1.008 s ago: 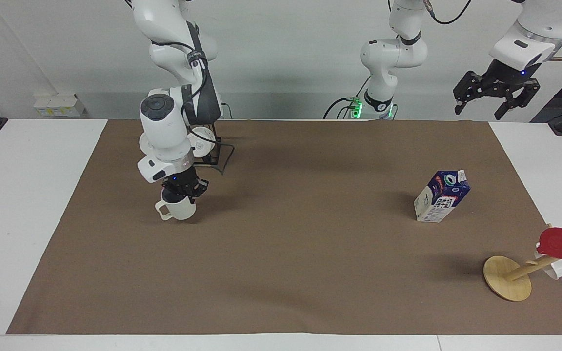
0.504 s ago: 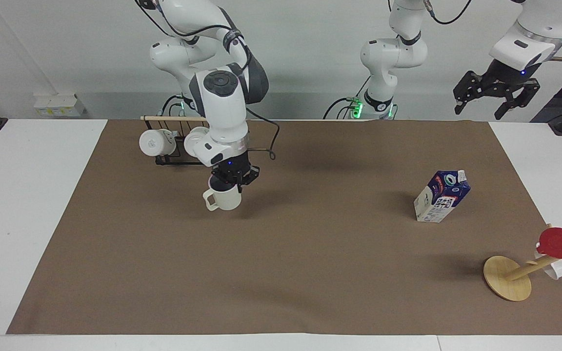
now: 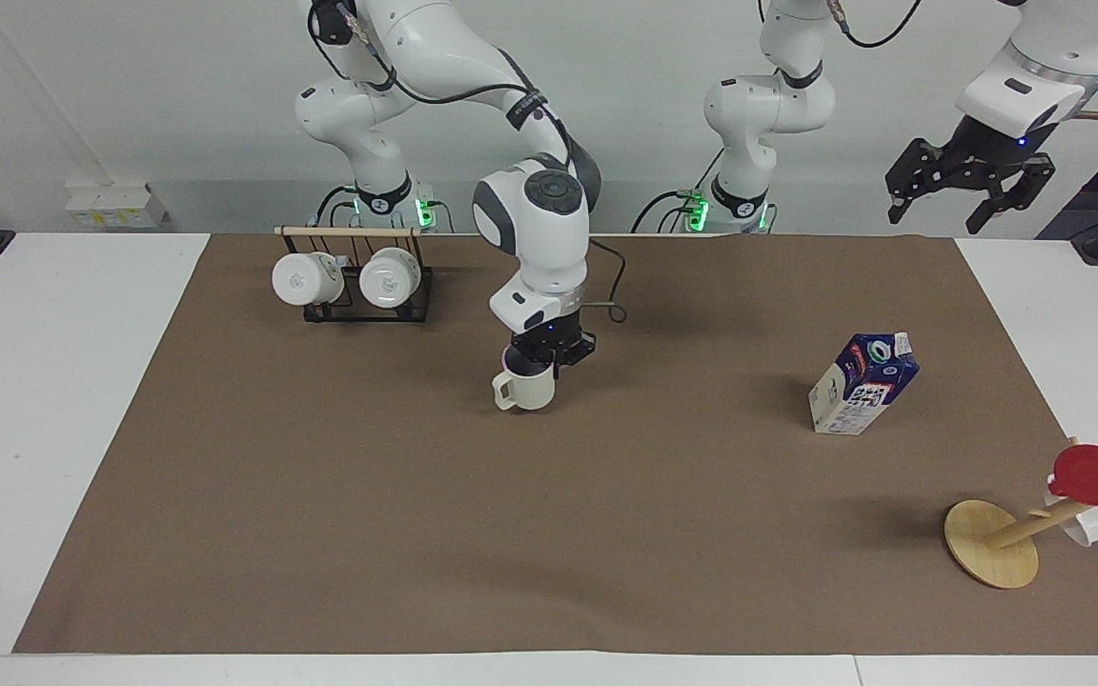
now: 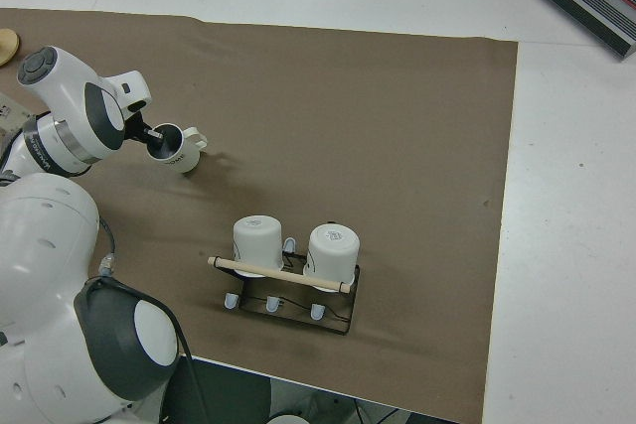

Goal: Place cup and milk on table

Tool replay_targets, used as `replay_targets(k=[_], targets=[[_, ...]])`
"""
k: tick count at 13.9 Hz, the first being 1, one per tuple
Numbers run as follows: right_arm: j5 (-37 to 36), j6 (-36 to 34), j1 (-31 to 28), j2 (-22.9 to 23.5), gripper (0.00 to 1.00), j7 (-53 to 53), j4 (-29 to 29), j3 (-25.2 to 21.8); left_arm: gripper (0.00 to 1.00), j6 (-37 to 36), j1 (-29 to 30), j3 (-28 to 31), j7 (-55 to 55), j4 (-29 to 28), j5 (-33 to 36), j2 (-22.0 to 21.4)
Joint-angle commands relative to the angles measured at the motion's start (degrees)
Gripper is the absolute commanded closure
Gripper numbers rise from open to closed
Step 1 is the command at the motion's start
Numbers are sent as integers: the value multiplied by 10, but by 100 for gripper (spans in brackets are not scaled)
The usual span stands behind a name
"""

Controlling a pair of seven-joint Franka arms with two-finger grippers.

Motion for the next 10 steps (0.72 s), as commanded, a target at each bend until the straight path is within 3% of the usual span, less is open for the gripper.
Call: replay_targets(k=[1, 9, 10], targets=[[-4, 14, 2, 16, 100, 11, 18, -1, 0, 8, 6, -1, 1, -20, -2, -15], [-24, 30, 14, 31, 97, 10, 11, -1, 0, 13, 15, -1, 6, -20, -2, -15], [-24, 25, 14, 31, 54, 11, 11, -1, 0, 13, 15, -1, 6, -20, -2, -15]])
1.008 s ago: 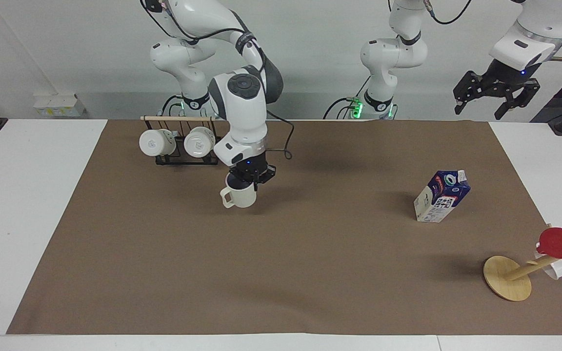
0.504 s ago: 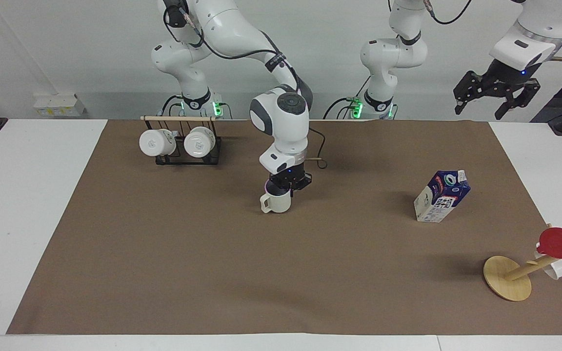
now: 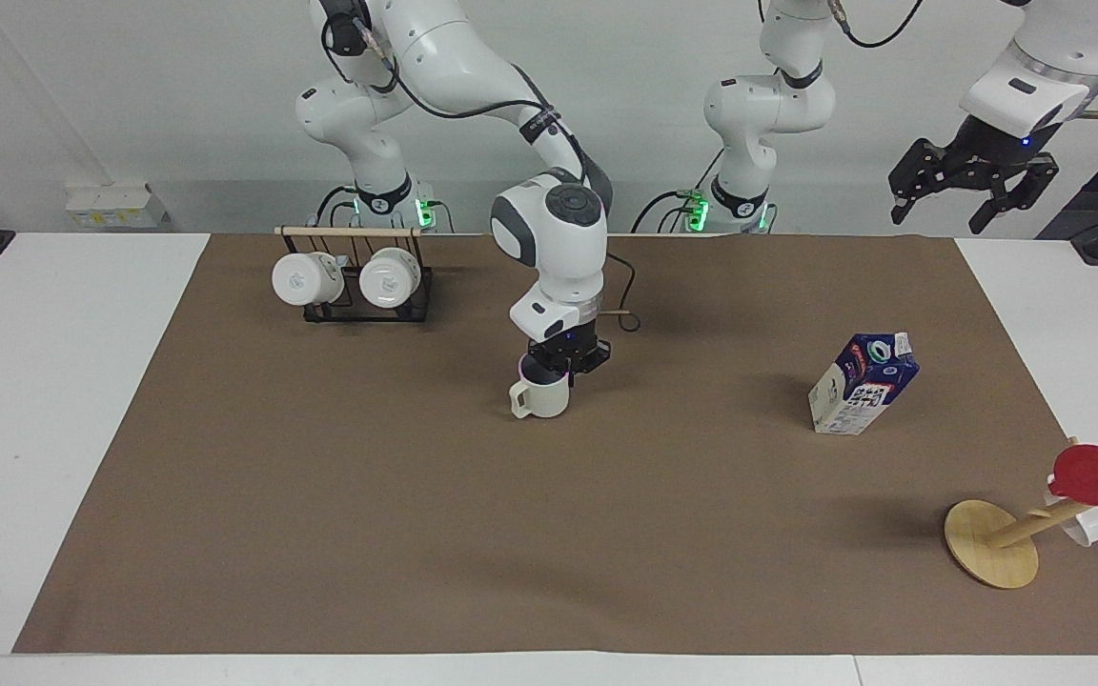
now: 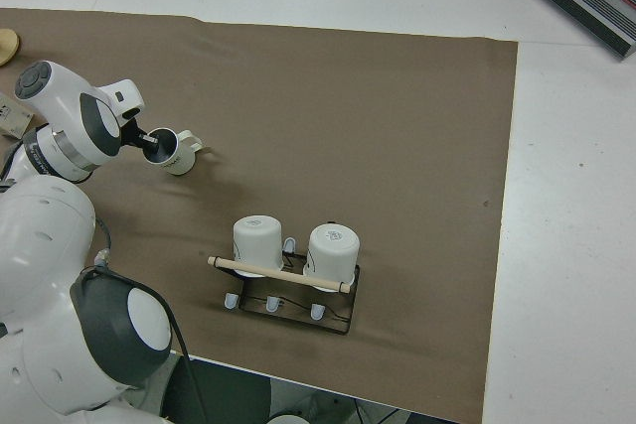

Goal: Place cup and milk on table

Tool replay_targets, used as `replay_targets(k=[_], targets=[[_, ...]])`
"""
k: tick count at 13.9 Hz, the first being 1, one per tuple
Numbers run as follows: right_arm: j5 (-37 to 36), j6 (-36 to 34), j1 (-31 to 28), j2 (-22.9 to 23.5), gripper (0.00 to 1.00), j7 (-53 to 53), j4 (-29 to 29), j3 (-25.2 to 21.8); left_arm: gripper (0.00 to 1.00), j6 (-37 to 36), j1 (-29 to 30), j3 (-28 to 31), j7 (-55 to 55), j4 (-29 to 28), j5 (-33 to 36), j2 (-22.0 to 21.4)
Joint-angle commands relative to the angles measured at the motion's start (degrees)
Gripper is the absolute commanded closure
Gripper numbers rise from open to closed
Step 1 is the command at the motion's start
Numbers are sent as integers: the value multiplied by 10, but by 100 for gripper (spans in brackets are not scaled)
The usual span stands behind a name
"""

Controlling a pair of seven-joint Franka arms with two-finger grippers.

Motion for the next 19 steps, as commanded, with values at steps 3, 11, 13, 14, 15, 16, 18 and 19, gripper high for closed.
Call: replay_targets(k=[3, 11, 13, 14, 15, 16, 18, 19], targets=[[-7, -10, -3, -4, 0, 7, 6, -1, 0, 14, 11, -5, 5, -21, -2, -15], [3, -137, -50, -123, 0, -45, 4, -4, 0, 20, 23, -5, 9, -23, -2, -14], [-2, -169, -72, -145, 0, -54, 5, -6, 0, 34, 24, -5, 10, -35, -1, -14], [-6, -184, -87, -157, 0, -65, 5, -7, 0, 47, 24, -5, 10, -45, -2, -14], [-6, -194, -104, -166, 0, -78, 5, -7, 0, 54, 25, -5, 10, -52, -1, -14], [-6, -199, -127, -180, 0, -98, 5, -7, 0, 64, 26, -5, 10, -59, -1, -14], [-5, -221, -168, -206, 0, -154, 5, -7, 0, 85, 26, -5, 10, -76, -1, -11], [0, -235, -188, -222, 0, -181, 5, -7, 0, 101, 29, -5, 10, -92, -1, -11]])
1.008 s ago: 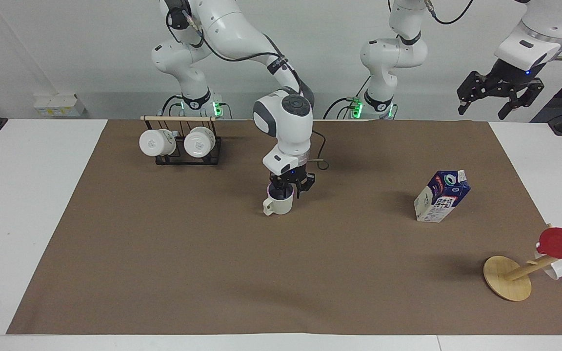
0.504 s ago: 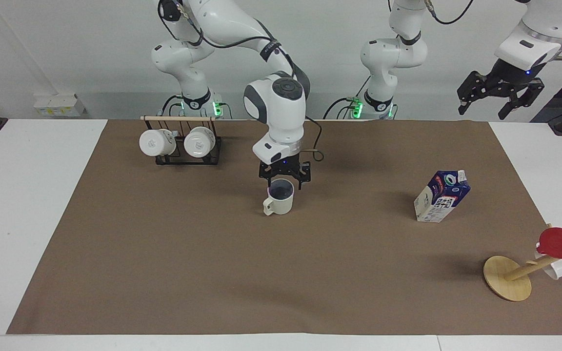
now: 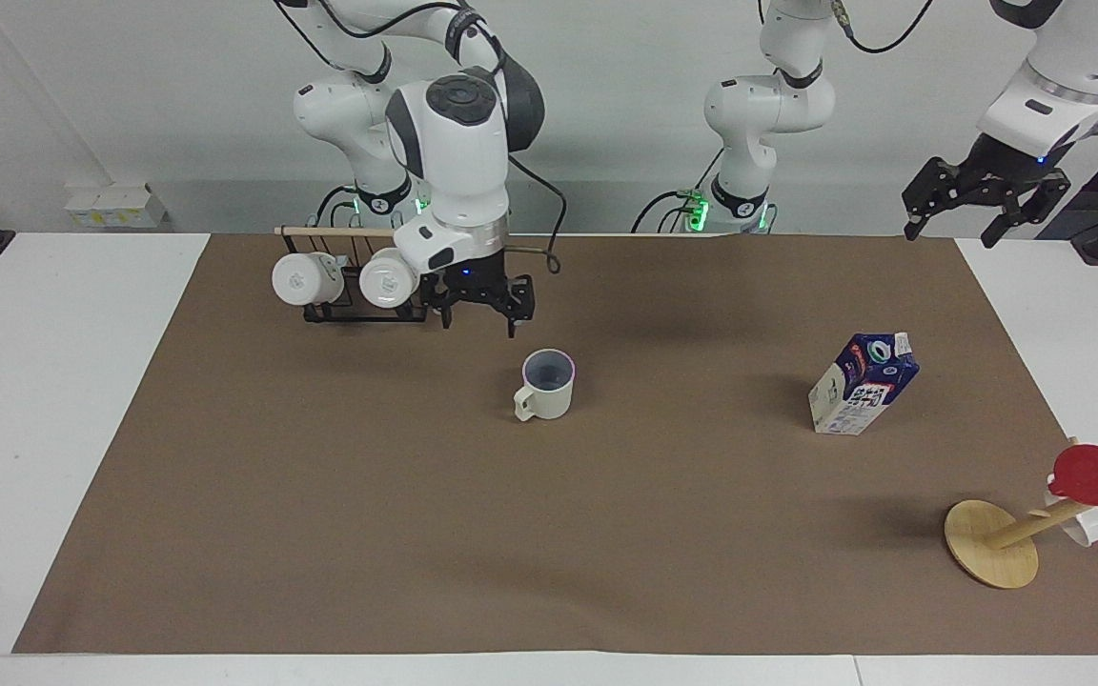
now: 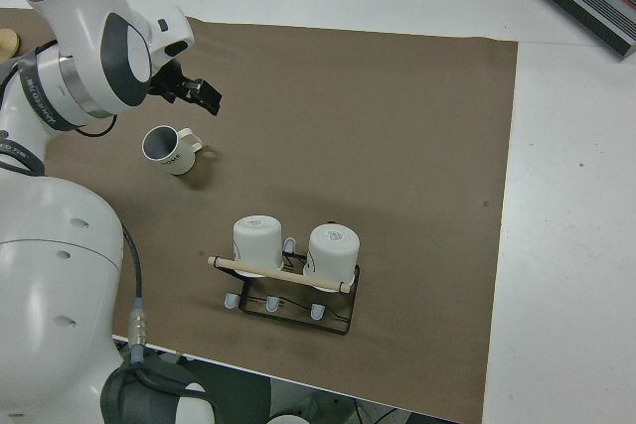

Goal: Place cup and milk on table

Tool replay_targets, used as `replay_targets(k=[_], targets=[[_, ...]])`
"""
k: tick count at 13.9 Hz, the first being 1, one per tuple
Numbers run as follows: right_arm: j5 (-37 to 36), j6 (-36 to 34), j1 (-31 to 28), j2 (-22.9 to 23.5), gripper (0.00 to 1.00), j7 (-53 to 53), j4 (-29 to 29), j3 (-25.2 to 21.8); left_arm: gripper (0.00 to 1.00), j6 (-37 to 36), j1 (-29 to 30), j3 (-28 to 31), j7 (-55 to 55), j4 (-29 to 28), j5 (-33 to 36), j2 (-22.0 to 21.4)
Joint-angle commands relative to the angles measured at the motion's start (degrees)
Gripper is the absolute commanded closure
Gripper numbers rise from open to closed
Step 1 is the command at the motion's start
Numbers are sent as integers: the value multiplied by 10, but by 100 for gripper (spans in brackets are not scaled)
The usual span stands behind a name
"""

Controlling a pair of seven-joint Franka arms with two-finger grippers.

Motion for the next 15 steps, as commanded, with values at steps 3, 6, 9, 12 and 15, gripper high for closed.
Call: replay_targets(k=[3, 6, 9, 12, 15], targets=[[7, -62, -91, -67, 0, -113, -8, 5, 0, 89, 19, -6, 8, -84, -1, -11], [8, -105, -134, -94, 0, -156, -3, 4, 0, 139, 20, -6, 8, -117, -1, -4], [8, -135, -170, -110, 0, -196, -3, 3, 0, 195, 19, -6, 8, -162, -1, 5], [46, -147, -220, -117, 0, -237, -2, -3, 0, 246, 15, -7, 8, -212, -1, 10], [51, -152, -237, -106, 0, -247, 31, -7, 0, 288, 11, -7, 6, -244, -1, 14]])
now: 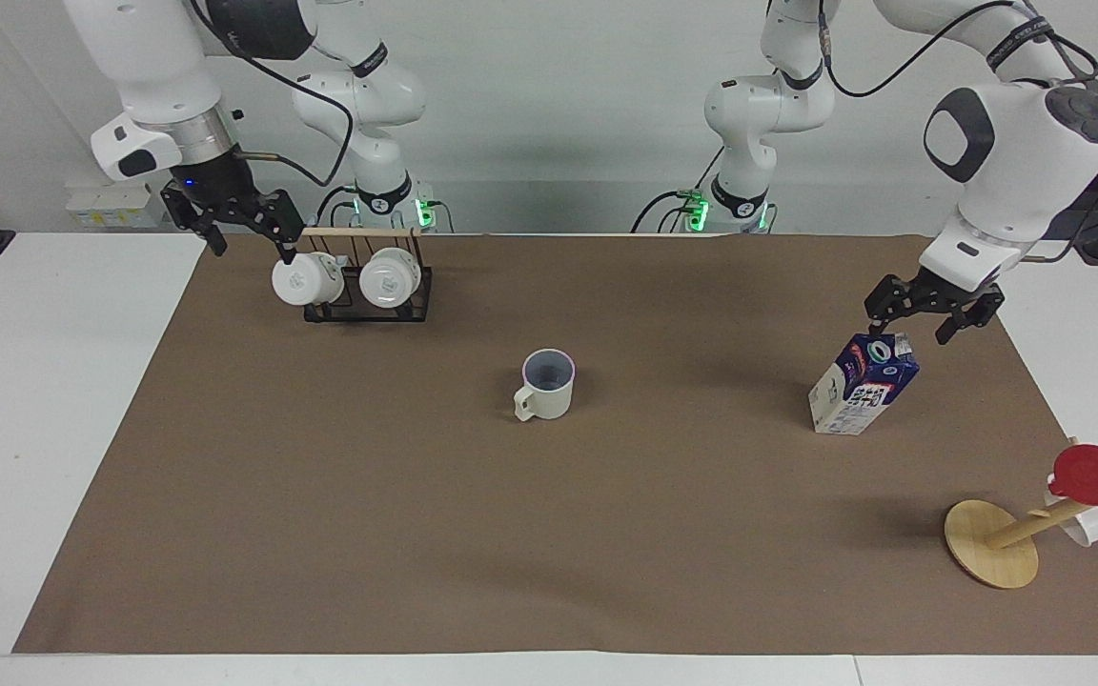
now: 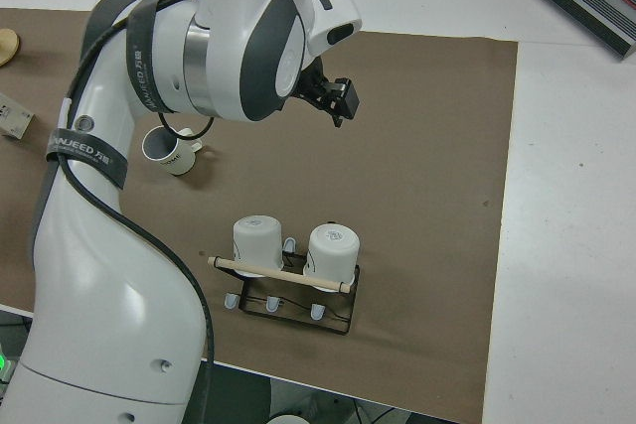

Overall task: Place cup and milk on table
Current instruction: 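Grasp the blue-and-white milk carton with the left gripper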

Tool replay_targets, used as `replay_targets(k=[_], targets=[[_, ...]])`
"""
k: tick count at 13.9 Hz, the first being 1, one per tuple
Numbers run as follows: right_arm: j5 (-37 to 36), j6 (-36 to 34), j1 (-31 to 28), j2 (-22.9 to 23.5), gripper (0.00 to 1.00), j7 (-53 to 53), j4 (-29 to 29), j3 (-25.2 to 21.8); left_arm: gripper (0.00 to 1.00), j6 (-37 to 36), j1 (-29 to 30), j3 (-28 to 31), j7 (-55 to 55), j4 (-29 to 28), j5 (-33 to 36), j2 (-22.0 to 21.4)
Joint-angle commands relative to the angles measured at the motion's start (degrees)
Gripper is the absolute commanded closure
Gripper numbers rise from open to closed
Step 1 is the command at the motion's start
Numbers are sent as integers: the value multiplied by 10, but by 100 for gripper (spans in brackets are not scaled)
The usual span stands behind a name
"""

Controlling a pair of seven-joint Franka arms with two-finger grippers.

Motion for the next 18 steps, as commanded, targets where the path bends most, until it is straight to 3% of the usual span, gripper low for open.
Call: replay_targets(k=[1, 4, 5, 7, 9, 10, 14, 18], targets=[[9, -28, -11, 13, 0, -14, 46, 2, 0, 37, 2, -2, 4, -35, -1, -5], [-23, -103, -7, 41, 0, -14, 123, 7, 0, 53, 2, -2, 6, -41, -1, 5], [-25, -98, -2, 39, 0, -12, 124, 7, 11, 53, 2, -2, 5, -40, -1, 5], [-21, -79, 2, 12, 0, -4, 82, 9, 56, 47, 1, -2, 5, -39, -1, 5], [-22, -30, 5, -15, 0, -1, 37, 10, 80, 44, 0, -4, 5, -36, -1, -1], [-23, -31, 5, -14, 0, -2, 36, 9, 86, 39, -4, -4, 4, -35, -1, -5], [-24, -77, 5, 2, 0, -4, 79, 10, 87, 0, -38, -8, -14, -8, 2, -15], [-20, -97, 4, -3, 0, -6, 92, 10, 87, 2, -111, -8, -125, -5, 6, -14]])
